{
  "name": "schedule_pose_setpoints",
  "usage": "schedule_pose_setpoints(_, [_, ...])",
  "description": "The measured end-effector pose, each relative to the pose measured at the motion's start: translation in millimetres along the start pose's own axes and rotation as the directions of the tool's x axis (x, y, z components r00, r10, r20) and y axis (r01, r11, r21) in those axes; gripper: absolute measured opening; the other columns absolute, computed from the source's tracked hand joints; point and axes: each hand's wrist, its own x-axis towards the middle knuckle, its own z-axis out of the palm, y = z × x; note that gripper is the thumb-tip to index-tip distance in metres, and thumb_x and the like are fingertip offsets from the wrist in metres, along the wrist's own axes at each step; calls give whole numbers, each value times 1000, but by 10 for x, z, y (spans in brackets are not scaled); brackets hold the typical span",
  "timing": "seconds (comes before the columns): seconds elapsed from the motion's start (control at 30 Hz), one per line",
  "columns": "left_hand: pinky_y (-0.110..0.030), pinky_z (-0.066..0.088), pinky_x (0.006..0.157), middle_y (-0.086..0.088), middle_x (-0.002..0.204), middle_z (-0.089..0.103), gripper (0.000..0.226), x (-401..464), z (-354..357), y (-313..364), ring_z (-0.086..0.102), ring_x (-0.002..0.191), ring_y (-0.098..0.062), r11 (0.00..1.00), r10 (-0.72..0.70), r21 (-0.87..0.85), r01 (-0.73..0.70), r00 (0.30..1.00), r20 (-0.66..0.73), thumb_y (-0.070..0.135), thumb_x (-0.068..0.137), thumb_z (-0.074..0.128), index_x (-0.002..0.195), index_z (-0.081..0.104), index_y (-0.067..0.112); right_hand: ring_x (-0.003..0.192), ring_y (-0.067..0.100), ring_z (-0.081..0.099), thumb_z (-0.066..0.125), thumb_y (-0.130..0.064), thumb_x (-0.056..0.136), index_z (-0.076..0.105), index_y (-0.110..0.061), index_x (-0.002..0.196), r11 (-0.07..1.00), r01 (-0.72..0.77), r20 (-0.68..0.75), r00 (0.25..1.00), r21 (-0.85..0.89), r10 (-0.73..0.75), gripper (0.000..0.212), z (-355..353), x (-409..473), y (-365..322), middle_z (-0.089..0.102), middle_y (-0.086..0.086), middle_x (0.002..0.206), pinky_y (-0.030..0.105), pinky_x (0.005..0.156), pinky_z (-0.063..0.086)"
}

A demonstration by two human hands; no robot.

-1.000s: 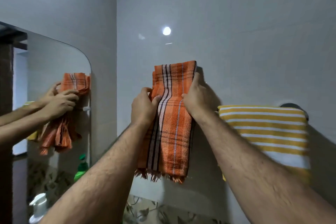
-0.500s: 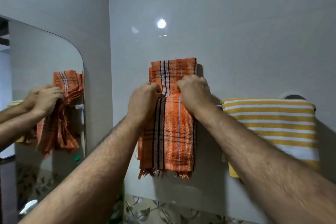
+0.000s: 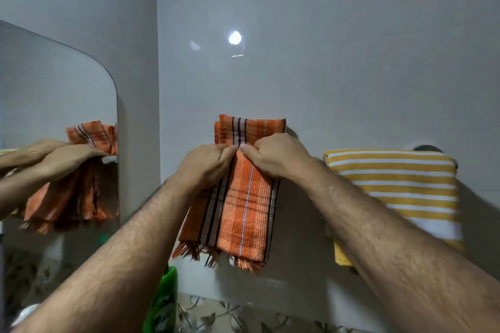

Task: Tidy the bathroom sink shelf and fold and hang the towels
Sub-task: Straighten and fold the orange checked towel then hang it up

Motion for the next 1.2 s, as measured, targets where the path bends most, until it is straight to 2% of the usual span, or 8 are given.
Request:
schedule_pose_setpoints(0.13, [-41,42,100,-12,133,60,54,75,15,15,54,120,-31,999,-48,28,46,997,54,46,101,21,123,64,22,105,22,60,39,-93,65,66,-27,110,984,-140,228,967,106,113,84,-24,56,29,67,-2,110,39,93,48])
schedule_pose_setpoints(0.33, [-37,36,103,-16,139,55,54,219,37,-41,49,127,-31,997,-73,-23,76,992,103,46,103,24,129,61,17,88,26,73,78,-79,39,73,-15,104,824,-436,664,741,363,99,92,-61,308,201,75,9,102,41,87,57])
schedule_pose_setpoints(0.57, [-37,39,102,-11,131,62,69,256,122,-213,53,123,-28,986,-63,-150,71,996,56,65,88,24,123,64,22,72,21,70,67,-73,70,69,-14,93,725,-537,717,692,431,86,63,-23,336,269,73,7,85,29,67,54])
schedule_pose_setpoints(0.7, [-40,46,90,1,101,65,48,50,263,-177,60,102,-22,949,-113,-313,39,969,-221,62,89,48,110,61,21,85,19,71,77,-60,70,71,-15,99,836,-318,525,850,447,43,55,-12,252,192,74,2,94,32,77,57])
schedule_pose_setpoints(0.83, [-40,39,93,-2,109,57,53,-341,506,-44,51,108,-22,882,-409,-446,153,719,-562,60,77,68,109,56,20,95,16,60,77,-70,59,63,-25,112,967,-106,162,984,230,70,71,-20,67,97,66,-5,103,33,83,51])
schedule_pose_setpoints(0.93, [-35,41,87,0,109,54,59,-444,546,9,53,105,-21,664,-627,-695,275,711,-318,64,72,69,106,48,20,103,22,58,77,-69,58,61,-25,116,996,0,-229,973,90,21,74,112,-178,85,65,-1,109,37,86,46])
schedule_pose_setpoints(1.03, [-33,45,86,-3,110,56,70,-381,554,-48,57,101,-20,436,-652,-837,330,757,-41,65,71,71,112,43,16,97,27,54,81,-47,67,60,-19,109,1000,-21,-627,779,4,19,54,418,-497,-89,59,5,102,41,81,46])
schedule_pose_setpoints(1.2, [-41,59,81,-13,107,72,77,-422,560,-17,72,92,-27,199,-406,-935,294,893,195,68,68,70,118,60,10,92,22,57,80,-54,68,47,-19,96,794,-184,-507,681,579,528,56,682,-794,-220,56,-1,95,38,76,49])
